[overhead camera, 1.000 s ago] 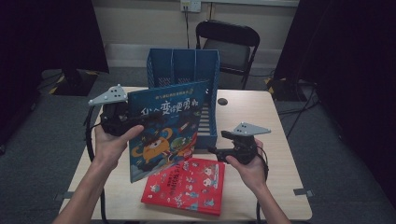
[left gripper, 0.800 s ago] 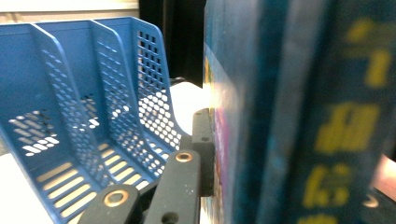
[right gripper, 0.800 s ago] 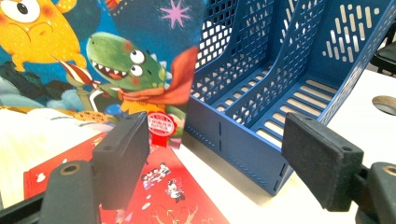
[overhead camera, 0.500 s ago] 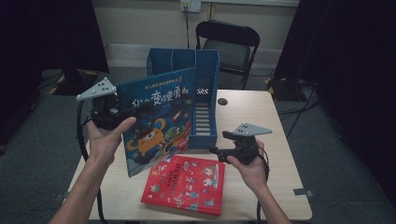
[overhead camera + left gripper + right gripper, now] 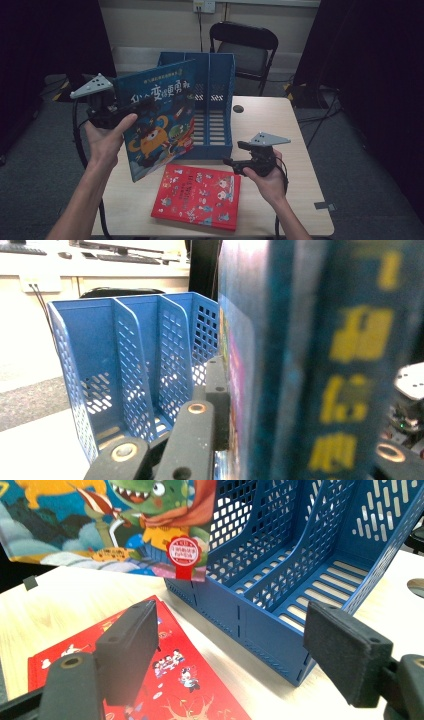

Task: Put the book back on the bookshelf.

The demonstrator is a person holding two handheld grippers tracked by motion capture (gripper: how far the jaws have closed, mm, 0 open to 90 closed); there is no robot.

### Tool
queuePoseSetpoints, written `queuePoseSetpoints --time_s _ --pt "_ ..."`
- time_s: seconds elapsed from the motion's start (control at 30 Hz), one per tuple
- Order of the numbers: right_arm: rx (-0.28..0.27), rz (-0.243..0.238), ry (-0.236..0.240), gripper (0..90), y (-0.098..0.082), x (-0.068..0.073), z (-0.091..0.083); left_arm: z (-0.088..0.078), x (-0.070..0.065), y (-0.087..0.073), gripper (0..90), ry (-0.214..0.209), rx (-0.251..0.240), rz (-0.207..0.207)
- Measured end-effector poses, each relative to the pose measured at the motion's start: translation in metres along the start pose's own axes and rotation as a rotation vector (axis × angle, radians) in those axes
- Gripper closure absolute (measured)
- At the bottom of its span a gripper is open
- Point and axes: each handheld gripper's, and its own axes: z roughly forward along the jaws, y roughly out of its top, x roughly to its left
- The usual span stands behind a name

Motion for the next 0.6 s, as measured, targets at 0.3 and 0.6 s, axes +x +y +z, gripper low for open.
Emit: queuePoseSetpoints --time_s 0.3,0.6 --pt "0.008 0.005 0.002 22.2 -0.002 -0.001 0.003 -0.009 -0.001 0.011 83.6 0.031 -0.005 0.003" --pt "0.018 0.004 0.004 22.2 -0.002 -0.001 0.004 -0.01 0.01 0.016 83.6 0.106 -0.015 0.005"
